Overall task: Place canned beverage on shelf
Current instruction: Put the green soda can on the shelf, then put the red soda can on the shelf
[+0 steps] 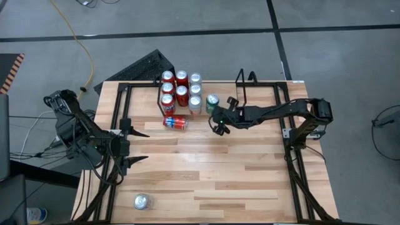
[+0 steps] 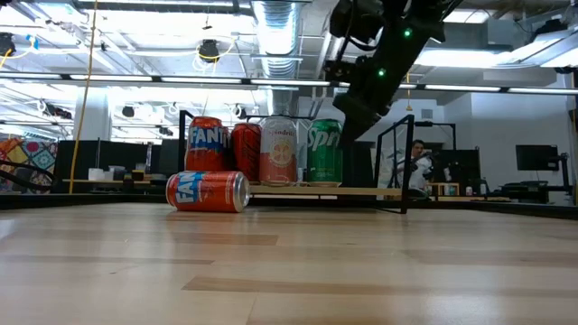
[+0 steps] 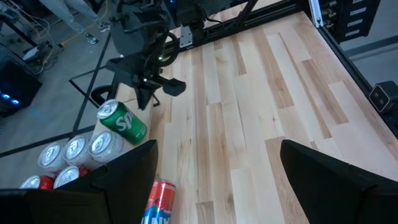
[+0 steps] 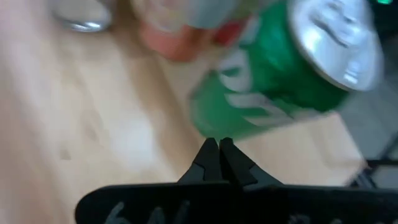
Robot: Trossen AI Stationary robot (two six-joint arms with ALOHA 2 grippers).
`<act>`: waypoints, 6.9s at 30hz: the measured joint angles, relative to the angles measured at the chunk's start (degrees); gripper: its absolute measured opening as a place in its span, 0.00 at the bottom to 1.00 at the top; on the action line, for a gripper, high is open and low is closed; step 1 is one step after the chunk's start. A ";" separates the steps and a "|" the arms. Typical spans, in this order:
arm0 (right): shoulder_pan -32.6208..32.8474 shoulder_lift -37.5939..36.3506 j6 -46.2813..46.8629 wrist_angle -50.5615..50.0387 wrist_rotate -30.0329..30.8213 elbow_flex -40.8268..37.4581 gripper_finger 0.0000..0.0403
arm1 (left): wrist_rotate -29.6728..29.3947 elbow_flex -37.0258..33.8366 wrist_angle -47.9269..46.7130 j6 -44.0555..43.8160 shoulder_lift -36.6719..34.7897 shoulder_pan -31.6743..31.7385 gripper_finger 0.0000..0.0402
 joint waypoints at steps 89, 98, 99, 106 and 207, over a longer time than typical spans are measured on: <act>26.10 -12.55 -1.48 -5.91 3.61 9.57 0.63 | 19.87 -6.32 6.99 16.08 11.57 29.18 0.80; 27.04 -12.55 3.49 -10.26 3.58 9.57 0.63 | 23.33 -22.00 18.43 14.00 4.88 31.87 0.80; 26.84 -12.55 4.16 -10.36 3.59 9.57 0.63 | 23.46 -23.09 19.59 13.05 4.19 31.84 0.80; 24.67 -8.70 4.88 -5.28 3.54 9.58 0.63 | 25.63 -27.33 21.16 6.86 0.06 30.80 0.80; 4.73 40.70 -9.09 7.67 -7.99 39.91 0.75 | 22.38 -27.43 9.09 -9.01 -9.51 26.58 0.80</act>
